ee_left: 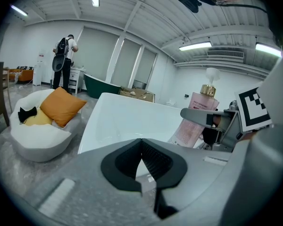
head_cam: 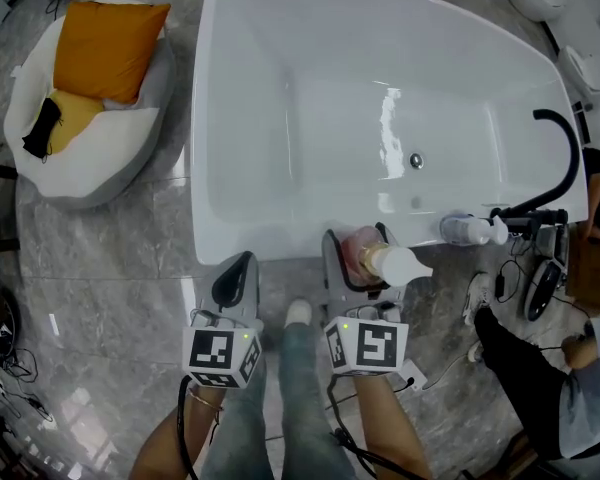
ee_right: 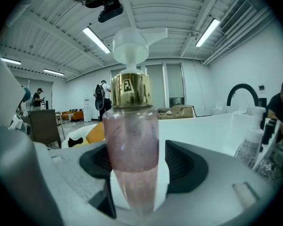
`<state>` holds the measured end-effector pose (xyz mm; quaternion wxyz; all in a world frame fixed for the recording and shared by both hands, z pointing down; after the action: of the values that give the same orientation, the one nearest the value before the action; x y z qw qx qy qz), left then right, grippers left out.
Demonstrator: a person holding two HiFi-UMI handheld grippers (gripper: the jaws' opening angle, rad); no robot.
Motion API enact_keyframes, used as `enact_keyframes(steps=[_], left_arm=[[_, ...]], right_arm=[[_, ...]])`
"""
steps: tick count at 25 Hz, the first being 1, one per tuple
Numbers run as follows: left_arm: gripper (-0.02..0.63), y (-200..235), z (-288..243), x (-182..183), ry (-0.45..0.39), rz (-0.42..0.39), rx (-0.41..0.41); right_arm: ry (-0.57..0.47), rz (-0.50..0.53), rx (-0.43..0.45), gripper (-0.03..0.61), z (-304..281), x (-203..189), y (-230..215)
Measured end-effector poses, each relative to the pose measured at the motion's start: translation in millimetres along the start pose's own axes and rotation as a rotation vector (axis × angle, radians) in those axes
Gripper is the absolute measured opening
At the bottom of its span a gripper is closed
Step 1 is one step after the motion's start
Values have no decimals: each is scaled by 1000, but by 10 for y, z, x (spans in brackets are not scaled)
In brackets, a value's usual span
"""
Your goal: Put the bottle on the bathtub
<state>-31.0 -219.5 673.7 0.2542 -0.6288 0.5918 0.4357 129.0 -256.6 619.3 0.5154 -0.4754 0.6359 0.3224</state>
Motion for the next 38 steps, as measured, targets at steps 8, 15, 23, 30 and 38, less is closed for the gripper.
enact_keyframes(steps=[8, 15, 23, 30, 38], left_arm=[[8, -87, 162, 479, -33, -44, -9], [8, -286, 477, 1060, -83, -60, 3], [8, -648, 918, 1824, -168, -62, -18], [8, -754, 1270, 2596, -266, -15, 0], [8, -844, 1636, 3295, -407, -56, 3]], right_arm=[[36, -53, 6, 318, 303, 186, 17], [123, -84, 4, 318, 788, 386, 44], [86, -94, -65, 318, 1233, 1161, -259], [-8, -93, -75, 315, 1480, 2093, -423], [-126, -78, -116, 188, 1846, 2721, -569]])
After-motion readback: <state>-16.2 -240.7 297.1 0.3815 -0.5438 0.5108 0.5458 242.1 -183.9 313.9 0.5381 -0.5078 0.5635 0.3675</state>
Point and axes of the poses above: the fingertips, and each gripper's own axes: z backward along the fingers, y to its left, x out of its top, the point moved 1 cm from there along z, backward along the fingers, and after that the axes turned 9 degrees about x, right-handed, at the moved point
